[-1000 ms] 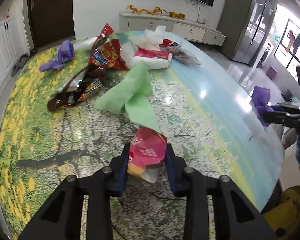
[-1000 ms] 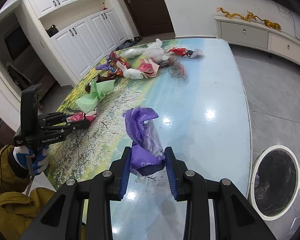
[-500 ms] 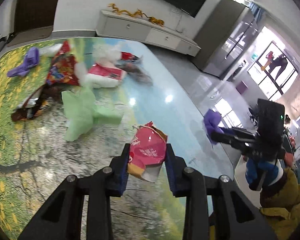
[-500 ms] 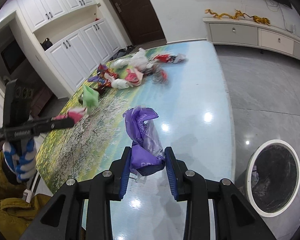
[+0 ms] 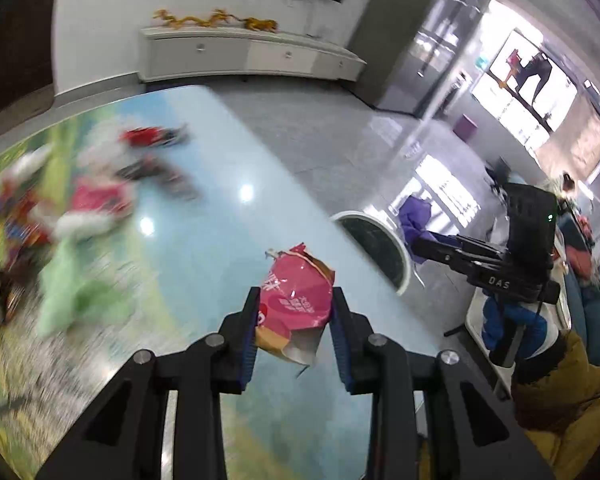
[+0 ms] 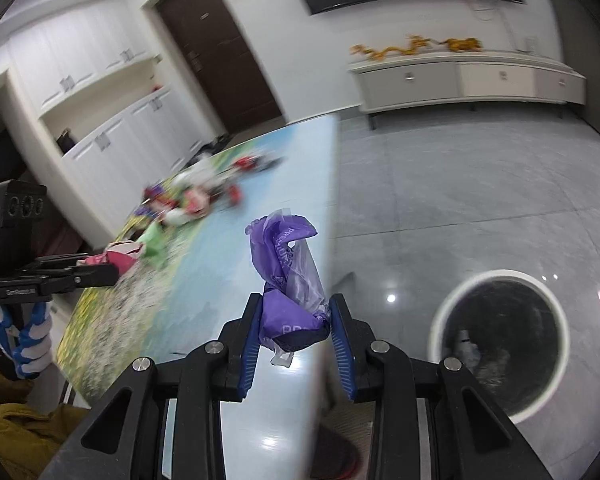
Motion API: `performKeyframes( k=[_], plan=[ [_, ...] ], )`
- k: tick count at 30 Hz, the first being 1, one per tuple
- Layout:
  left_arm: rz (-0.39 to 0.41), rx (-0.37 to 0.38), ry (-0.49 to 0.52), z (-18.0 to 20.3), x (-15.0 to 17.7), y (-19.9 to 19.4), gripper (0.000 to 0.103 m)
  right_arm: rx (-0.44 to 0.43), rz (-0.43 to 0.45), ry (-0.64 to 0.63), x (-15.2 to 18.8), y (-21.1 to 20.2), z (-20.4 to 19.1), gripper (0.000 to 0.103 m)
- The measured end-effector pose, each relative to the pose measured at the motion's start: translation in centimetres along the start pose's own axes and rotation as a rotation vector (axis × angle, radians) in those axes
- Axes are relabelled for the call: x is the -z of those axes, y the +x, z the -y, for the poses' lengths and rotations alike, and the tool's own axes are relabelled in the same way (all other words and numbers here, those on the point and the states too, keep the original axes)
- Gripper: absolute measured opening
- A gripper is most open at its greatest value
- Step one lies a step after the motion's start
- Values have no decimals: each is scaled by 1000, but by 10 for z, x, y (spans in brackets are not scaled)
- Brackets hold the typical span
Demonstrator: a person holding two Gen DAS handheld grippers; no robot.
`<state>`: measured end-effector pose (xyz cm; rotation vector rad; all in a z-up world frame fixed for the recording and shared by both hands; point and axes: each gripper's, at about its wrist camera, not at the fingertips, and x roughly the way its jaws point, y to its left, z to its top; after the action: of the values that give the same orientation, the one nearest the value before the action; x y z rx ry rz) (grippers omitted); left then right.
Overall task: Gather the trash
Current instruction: 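Carry the pink bag and the purple bag with both tools over the trash bin, then open the left tool to drop the pink bag while the right tool drops the purple bag into the bin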
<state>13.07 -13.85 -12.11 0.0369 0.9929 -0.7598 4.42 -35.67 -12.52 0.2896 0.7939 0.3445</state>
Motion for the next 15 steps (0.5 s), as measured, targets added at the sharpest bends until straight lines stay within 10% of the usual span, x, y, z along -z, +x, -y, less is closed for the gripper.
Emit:
performKeyframes(
  k=[15],
  plan=[
    [-144,69,195,130,-103,171,32,250,9,276,24,-19,153,33]
  ],
)
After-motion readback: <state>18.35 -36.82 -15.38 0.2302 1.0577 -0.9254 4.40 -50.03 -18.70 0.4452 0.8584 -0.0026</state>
